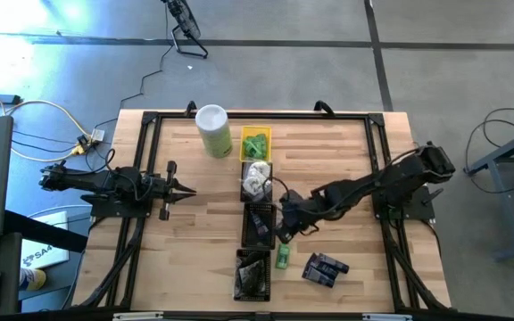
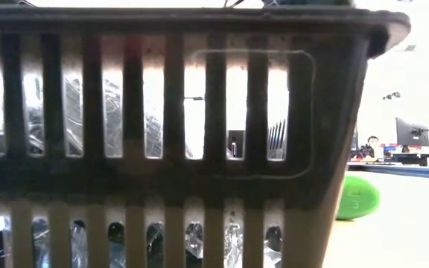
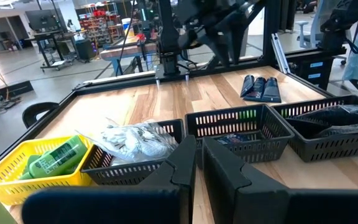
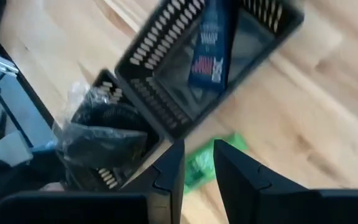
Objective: Pick & Place Travel size toiletries
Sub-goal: Put the dark blue bottle into the middle black basket
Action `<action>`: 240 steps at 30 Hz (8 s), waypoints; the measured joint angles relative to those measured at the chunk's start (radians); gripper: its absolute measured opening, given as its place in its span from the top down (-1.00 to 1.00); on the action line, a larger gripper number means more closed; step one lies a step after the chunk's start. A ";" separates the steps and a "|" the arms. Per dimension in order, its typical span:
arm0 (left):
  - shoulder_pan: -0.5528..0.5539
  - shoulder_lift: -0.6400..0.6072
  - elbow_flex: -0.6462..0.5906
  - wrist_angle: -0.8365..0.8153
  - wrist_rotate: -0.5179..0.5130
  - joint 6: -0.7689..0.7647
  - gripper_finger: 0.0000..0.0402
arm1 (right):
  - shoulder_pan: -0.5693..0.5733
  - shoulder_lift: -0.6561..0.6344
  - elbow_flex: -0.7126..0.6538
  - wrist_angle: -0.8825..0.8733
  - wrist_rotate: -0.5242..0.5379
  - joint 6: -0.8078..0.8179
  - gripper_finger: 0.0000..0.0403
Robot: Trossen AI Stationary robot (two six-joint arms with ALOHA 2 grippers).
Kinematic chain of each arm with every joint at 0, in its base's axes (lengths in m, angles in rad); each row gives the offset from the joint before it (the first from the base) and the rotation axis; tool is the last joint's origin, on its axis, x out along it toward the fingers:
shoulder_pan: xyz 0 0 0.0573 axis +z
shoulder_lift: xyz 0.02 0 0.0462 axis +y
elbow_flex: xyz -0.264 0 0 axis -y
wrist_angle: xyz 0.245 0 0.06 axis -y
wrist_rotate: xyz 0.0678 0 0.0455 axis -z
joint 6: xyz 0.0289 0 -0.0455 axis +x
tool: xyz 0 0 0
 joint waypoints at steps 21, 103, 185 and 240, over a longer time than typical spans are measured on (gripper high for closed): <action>0.000 0.000 0.000 0.000 0.000 0.000 0.88 | 0.273 0.001 0.000 -0.179 0.023 0.379 0.62; 0.000 0.000 0.000 0.000 0.000 0.000 0.88 | 0.363 0.043 -0.277 0.000 -0.054 0.368 -0.22; 0.000 0.000 0.000 0.000 0.000 0.000 0.88 | 0.254 0.115 -0.275 0.120 -0.067 0.243 0.98; 0.000 0.000 0.000 0.000 0.000 0.000 0.88 | 0.063 -0.072 -0.275 0.624 0.669 -0.308 0.98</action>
